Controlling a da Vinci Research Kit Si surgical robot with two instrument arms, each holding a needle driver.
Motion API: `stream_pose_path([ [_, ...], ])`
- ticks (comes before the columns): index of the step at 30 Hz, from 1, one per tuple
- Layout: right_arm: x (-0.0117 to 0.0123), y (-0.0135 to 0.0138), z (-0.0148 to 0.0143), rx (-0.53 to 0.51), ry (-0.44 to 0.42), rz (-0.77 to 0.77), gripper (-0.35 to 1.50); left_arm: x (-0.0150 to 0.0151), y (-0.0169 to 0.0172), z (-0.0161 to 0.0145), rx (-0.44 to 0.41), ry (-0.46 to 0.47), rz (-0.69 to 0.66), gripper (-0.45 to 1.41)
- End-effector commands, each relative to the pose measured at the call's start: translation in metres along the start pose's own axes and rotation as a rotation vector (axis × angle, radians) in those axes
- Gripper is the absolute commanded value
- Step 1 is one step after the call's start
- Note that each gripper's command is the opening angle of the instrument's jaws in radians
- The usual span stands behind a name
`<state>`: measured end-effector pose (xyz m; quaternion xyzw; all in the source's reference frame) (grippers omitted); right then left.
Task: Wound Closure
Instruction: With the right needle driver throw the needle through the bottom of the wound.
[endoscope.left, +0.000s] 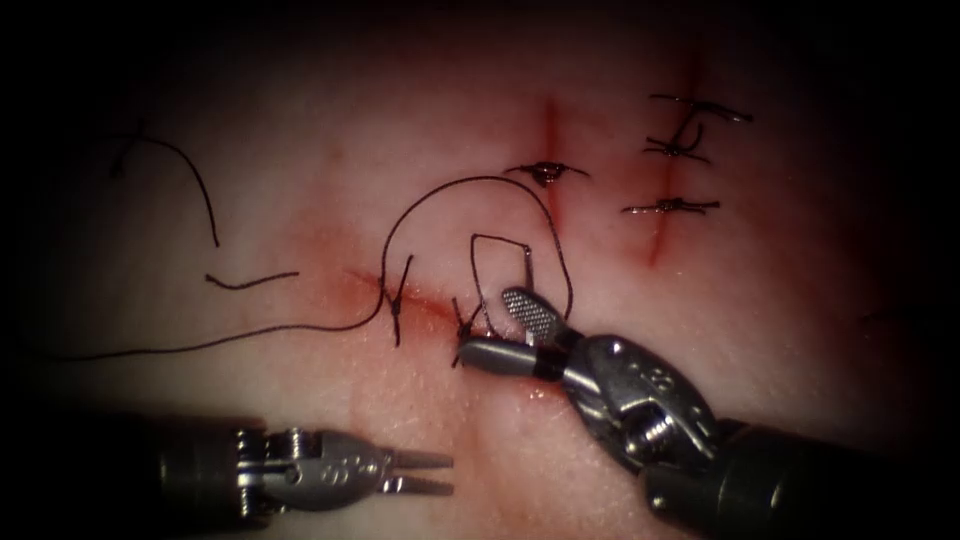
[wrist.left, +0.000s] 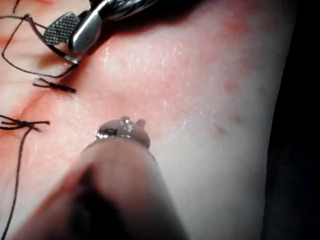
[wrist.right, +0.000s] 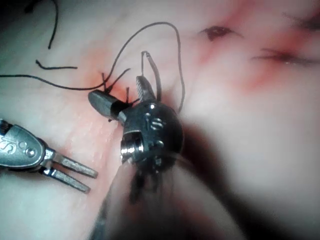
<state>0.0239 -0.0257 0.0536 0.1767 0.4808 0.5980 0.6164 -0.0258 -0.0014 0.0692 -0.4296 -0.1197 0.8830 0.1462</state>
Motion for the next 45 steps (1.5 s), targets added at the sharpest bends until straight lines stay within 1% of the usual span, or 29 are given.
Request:
stream_pose_path([
  [1,0.0012,0.0006,0.0004,0.020,-0.008,0.004,1.47,0.0001,0.0000,0.0005,0.009,0.013,0.012,-0.05],
  [2,0.0016,0.0008,0.0001,0.025,-0.012,0.006,1.47,0.0005,-0.0004,0.0002,0.020,0.022,0.027,-0.08],
  [3,0.0025,0.0012,-0.0005,0.047,-0.039,0.010,1.47,0.0016,-0.0011,-0.0003,0.052,0.058,0.051,-0.10],
  [5,0.0030,0.0014,-0.0011,0.063,-0.075,0.011,1.45,0.0028,-0.0017,-0.0005,0.076,0.083,0.072,-0.11],
  [7,0.0033,0.0018,-0.0020,0.087,-0.121,0.005,1.36,0.0040,-0.0022,-0.0001,0.077,0.105,0.093,-0.11],
  [10,0.0033,0.0025,-0.0023,0.109,-0.154,-0.004,1.35,0.0042,-0.0024,0.0009,0.070,0.113,0.108,-0.13],
  [12,0.0032,0.0033,-0.0021,0.136,-0.169,-0.001,1.35,0.0040,-0.0026,0.0015,0.061,0.124,0.117,-0.13],
  [13,0.0029,0.0041,-0.0015,0.159,-0.178,-0.002,1.38,0.0035,-0.0028,0.0021,0.048,0.122,0.122,-0.13],
  [16,0.0022,0.0050,-0.0001,0.187,-0.185,0.003,1.47,0.0026,-0.0034,0.0026,0.041,0.114,0.129,-0.13],
  [18,0.0017,0.0054,0.0014,0.213,-0.193,-0.006,1.47,0.0019,-0.0040,0.0027,0.033,0.108,0.133,-0.13],
  [21,0.0016,0.0054,0.0023,0.241,-0.204,-0.014,1.47,0.0012,-0.0045,0.0024,0.026,0.107,0.136,-0.13],
  [23,0.0018,0.0052,0.0022,0.243,-0.205,-0.013,1.42,0.0009,-0.0045,0.0022,0.025,0.107,0.144,-0.13],
  [24,0.0019,0.0052,0.0020,0.225,-0.196,-0.012,1.42,0.0009,-0.0045,0.0022,0.025,0.107,0.144,-0.13],
  [27,0.0026,0.0054,0.0015,0.176,-0.169,-0.072,1.47,0.0009,-0.0043,0.0022,0.025,0.103,0.145,-0.13],
  [29,0.0033,0.0056,0.0011,0.176,-0.153,-0.110,1.48,0.0010,-0.0041,0.0023,0.026,0.100,0.145,-0.13],
  [31,0.0038,0.0055,0.0009,0.184,-0.139,-0.102,1.48,0.0011,-0.0039,0.0027,0.031,0.098,0.145,-0.13],
  [37,0.0036,0.0048,0.0018,0.207,-0.141,-0.106,1.48,0.0012,-0.0038,0.0033,0.028,0.096,0.145,-0.13],
  [45,0.0031,0.0045,0.0031,0.208,-0.153,-0.111,1.48,0.0010,-0.0037,0.0030,0.020,0.090,0.142,-0.13],
])
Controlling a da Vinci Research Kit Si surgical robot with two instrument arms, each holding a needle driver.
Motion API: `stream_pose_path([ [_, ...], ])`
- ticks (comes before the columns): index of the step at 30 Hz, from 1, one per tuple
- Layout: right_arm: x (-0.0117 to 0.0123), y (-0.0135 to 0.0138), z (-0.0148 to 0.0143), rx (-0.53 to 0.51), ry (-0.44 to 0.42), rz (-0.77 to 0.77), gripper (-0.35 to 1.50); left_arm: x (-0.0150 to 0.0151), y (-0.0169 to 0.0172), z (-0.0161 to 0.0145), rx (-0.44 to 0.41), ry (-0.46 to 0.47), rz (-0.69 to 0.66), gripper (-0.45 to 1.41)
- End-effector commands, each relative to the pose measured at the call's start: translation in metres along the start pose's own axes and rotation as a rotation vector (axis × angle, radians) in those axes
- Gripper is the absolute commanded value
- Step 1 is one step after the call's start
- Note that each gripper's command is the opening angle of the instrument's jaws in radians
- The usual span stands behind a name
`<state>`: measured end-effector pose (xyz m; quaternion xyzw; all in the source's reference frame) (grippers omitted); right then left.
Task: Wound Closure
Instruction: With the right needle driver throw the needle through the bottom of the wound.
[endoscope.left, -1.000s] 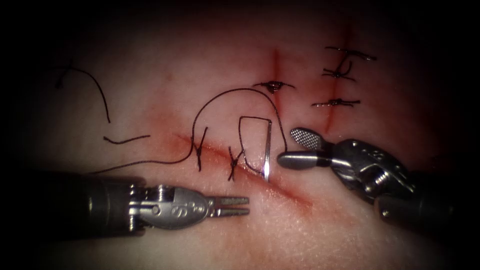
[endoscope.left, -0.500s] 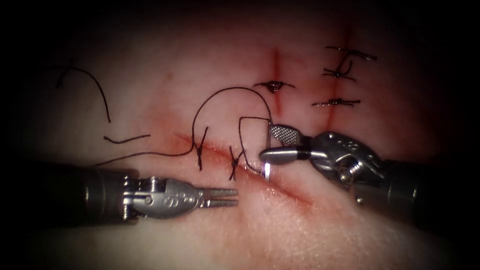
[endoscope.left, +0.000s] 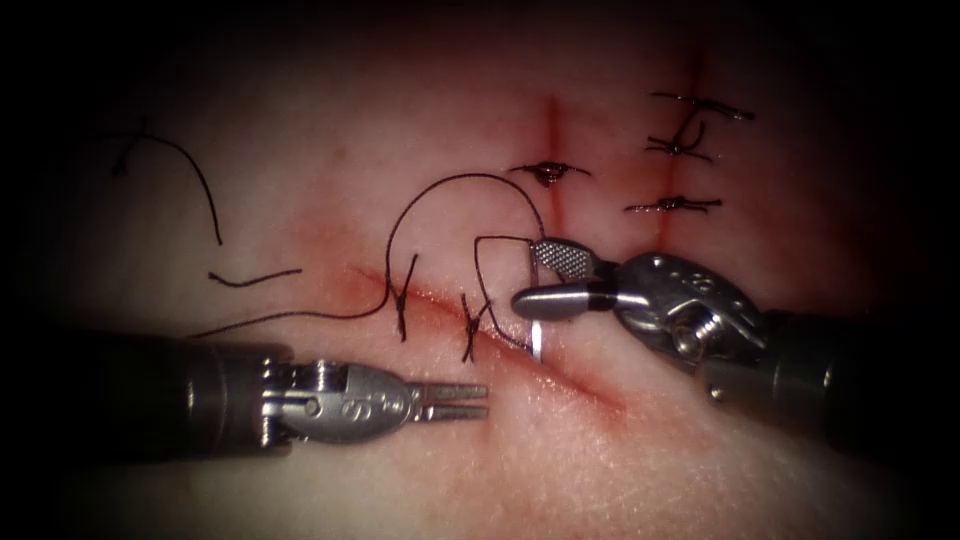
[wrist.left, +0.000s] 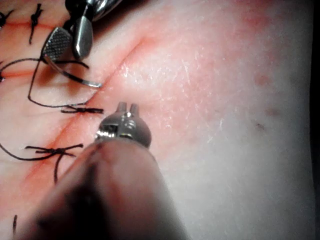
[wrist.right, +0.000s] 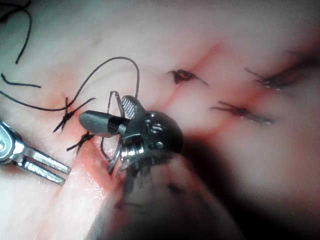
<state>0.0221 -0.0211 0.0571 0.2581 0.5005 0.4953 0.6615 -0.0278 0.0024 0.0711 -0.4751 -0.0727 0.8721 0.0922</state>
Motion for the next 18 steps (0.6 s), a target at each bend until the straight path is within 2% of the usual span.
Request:
stream_pose_path([
  [1,0.0002,0.0000,0.0014,-0.002,-0.005,-0.002,1.48,-0.0003,0.0002,0.0006,-0.001,0.000,-0.002,-0.13],
  [3,0.0001,0.0008,0.0015,-0.030,-0.032,-0.039,1.45,-0.0004,0.0004,0.0005,-0.001,0.000,-0.006,-0.13],
  [9,-0.0003,0.0014,0.0020,-0.022,-0.037,-0.047,1.47,-0.0004,0.0004,0.0006,-0.003,-0.005,-0.005,-0.13],
  [13,-0.0005,0.0010,0.0028,0.007,-0.057,-0.047,1.35,-0.0003,0.0005,0.0007,-0.002,-0.005,-0.006,-0.13],
  [14,-0.0006,0.0010,0.0033,0.004,-0.058,-0.055,1.26,-0.0003,0.0005,0.0007,-0.002,-0.005,-0.006,-0.13],
  [15,-0.0007,0.0010,0.0034,0.002,-0.064,-0.038,1.08,-0.0004,0.0005,0.0007,-0.002,-0.005,-0.005,-0.13],
  [16,-0.0008,0.0010,0.0035,-0.003,-0.075,-0.015,0.73,-0.0004,0.0005,0.0007,-0.002,-0.005,-0.005,-0.13],
  [17,-0.0009,0.0011,0.0034,-0.030,-0.091,-0.004,0.24,-0.0004,0.0005,0.0007,-0.004,-0.008,-0.005,-0.13],
  [18,-0.0009,0.0011,0.0032,-0.083,-0.116,0.002,-0.35,-0.0004,0.0005,0.0006,-0.004,-0.007,-0.005,-0.13],
])
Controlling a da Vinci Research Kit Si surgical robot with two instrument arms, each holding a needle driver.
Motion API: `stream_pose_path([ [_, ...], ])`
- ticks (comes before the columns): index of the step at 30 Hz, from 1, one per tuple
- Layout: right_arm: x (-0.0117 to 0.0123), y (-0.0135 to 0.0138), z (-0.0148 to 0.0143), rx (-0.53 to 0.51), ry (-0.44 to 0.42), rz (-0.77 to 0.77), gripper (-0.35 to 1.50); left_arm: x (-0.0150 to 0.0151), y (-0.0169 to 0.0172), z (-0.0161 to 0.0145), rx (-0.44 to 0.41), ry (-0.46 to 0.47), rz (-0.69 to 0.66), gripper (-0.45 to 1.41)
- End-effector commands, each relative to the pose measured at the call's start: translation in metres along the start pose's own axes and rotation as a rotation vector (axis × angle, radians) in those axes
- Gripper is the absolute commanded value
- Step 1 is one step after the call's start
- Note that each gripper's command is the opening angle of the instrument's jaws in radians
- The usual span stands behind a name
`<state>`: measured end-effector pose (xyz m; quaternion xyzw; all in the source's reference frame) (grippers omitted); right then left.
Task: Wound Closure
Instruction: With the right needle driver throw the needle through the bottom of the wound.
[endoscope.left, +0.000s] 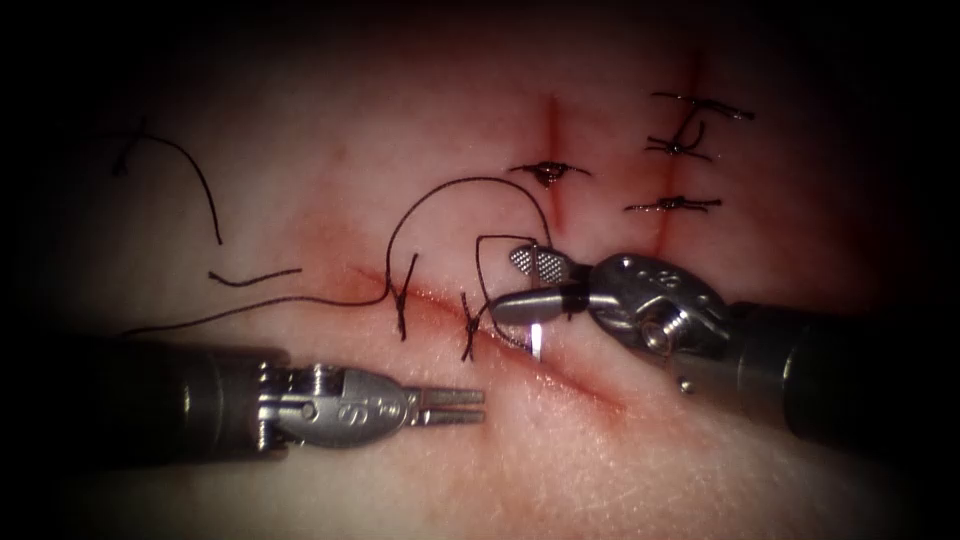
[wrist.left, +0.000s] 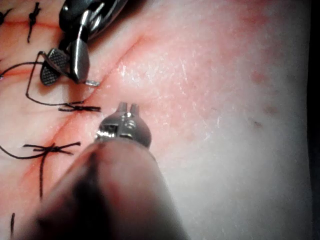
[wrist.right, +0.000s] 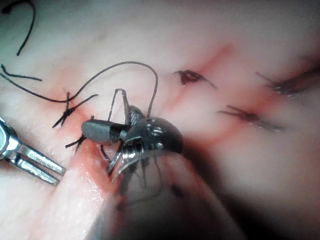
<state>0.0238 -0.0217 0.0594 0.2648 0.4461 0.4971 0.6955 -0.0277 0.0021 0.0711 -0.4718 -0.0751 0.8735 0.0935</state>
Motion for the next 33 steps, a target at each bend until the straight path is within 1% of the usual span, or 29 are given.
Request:
stream_pose_path([
  [1,0.0006,0.0001,0.0007,-0.050,-0.017,0.001,-0.35,-0.0003,0.0003,0.0007,-0.002,0.000,0.000,-0.13],
  [3,0.0007,0.0002,0.0003,-0.065,-0.023,0.002,-0.35,-0.0003,0.0003,0.0006,-0.002,0.000,0.000,-0.13],
  [5,0.0007,0.0001,-0.0005,-0.087,-0.007,0.003,-0.35,-0.0002,0.0003,0.0007,-0.002,0.000,0.000,-0.13],
  [8,0.0008,0.0001,-0.0019,-0.183,0.039,0.031,-0.35,-0.0001,0.0002,0.0009,0.000,-0.001,-0.002,-0.13],
  [10,0.0008,0.0002,-0.0027,-0.273,0.069,0.050,-0.35,0.0001,0.0001,0.0012,0.002,-0.001,-0.003,-0.13],
  [15,0.0006,-0.0002,-0.0037,-0.380,0.108,0.146,-0.35,0.0003,0.0001,0.0016,0.002,0.001,-0.006,-0.13],
  [16,0.0002,-0.0004,-0.0039,-0.416,0.127,0.182,-0.35,0.0003,0.0001,0.0016,0.000,-0.001,-0.006,-0.13],
  [17,0.0000,-0.0008,-0.0039,-0.407,0.146,0.222,-0.35,0.0003,0.0000,0.0016,-0.003,-0.003,-0.006,-0.13],
  [19,-0.0001,-0.0015,-0.0039,-0.396,0.181,0.251,-0.35,0.0004,-0.0001,0.0016,-0.006,-0.005,-0.007,-0.13],
  [20,-0.0001,-0.0023,-0.0039,-0.382,0.214,0.289,-0.35,0.0004,-0.0003,0.0016,-0.009,-0.006,-0.008,-0.13],
  [23,-0.0001,-0.0039,-0.0042,-0.396,0.250,0.327,-0.35,0.0004,-0.0005,0.0016,-0.015,-0.009,-0.008,-0.11],
  [25,-0.0002,-0.0048,-0.0043,-0.393,0.260,0.368,-0.35,0.0003,-0.0006,0.0016,-0.019,-0.013,-0.007,-0.11],
  [26,-0.0004,-0.0058,-0.0043,-0.381,0.264,0.408,-0.35,0.0001,-0.0008,0.0016,-0.024,-0.017,-0.006,-0.11],
  [29,-0.0008,-0.0076,-0.0044,-0.370,0.282,0.475,-0.35,-0.0001,-0.0009,0.0016,-0.026,-0.016,-0.005,-0.11],
  [33,-0.0010,-0.0093,-0.0042,-0.336,0.293,0.557,-0.35,-0.0003,-0.0008,0.0017,-0.026,-0.019,-0.002,-0.11],
])
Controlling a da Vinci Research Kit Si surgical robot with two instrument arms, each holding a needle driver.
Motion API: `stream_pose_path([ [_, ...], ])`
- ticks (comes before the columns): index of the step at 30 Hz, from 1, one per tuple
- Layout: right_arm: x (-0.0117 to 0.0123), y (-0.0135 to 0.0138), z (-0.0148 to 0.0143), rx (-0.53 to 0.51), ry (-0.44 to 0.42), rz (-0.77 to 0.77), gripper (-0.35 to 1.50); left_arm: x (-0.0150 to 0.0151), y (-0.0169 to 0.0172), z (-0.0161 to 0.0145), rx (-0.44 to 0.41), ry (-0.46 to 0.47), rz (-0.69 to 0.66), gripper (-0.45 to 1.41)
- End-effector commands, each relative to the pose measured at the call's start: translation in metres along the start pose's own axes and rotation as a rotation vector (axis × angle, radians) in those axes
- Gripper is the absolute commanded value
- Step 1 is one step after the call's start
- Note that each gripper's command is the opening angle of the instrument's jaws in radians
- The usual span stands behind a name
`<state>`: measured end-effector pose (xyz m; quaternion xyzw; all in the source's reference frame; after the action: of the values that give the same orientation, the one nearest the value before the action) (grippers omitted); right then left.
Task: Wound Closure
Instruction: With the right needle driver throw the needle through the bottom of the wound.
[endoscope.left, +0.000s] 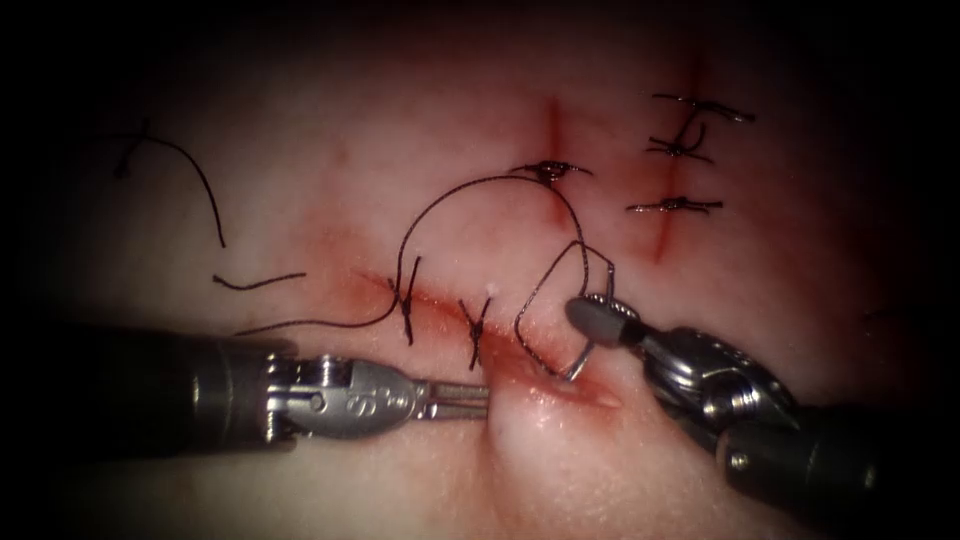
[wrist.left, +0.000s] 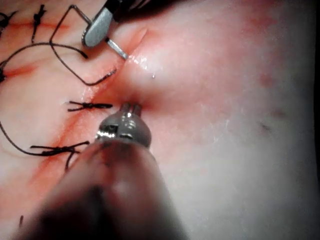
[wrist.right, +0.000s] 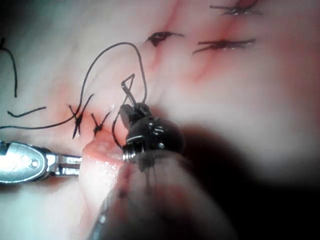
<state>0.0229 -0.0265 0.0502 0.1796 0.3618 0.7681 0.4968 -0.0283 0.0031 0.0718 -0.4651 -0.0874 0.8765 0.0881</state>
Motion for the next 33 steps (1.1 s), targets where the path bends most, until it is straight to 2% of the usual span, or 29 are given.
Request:
stream_pose_path([
  [1,-0.0006,-0.0011,0.0009,0.015,-0.002,0.022,-0.35,-0.0003,0.0002,0.0009,-0.003,-0.003,0.001,-0.11],
  [10,-0.0019,-0.0024,0.0012,0.049,-0.002,0.045,-0.35,-0.0004,0.0004,0.0011,-0.002,-0.007,0.002,-0.11],
  [19,-0.0068,-0.0030,0.0016,0.051,-0.047,0.034,-0.35,-0.0003,0.0003,0.0012,-0.004,-0.009,0.001,-0.11],
  [27,-0.0086,-0.0025,0.0013,0.025,-0.064,0.017,-0.35,-0.0003,0.0003,0.0013,-0.003,-0.009,0.001,-0.11],
  [33,-0.0110,-0.0026,0.0012,0.022,-0.077,-0.001,-0.35,-0.0002,0.0002,0.0014,-0.002,-0.009,-0.006,-0.11],
])
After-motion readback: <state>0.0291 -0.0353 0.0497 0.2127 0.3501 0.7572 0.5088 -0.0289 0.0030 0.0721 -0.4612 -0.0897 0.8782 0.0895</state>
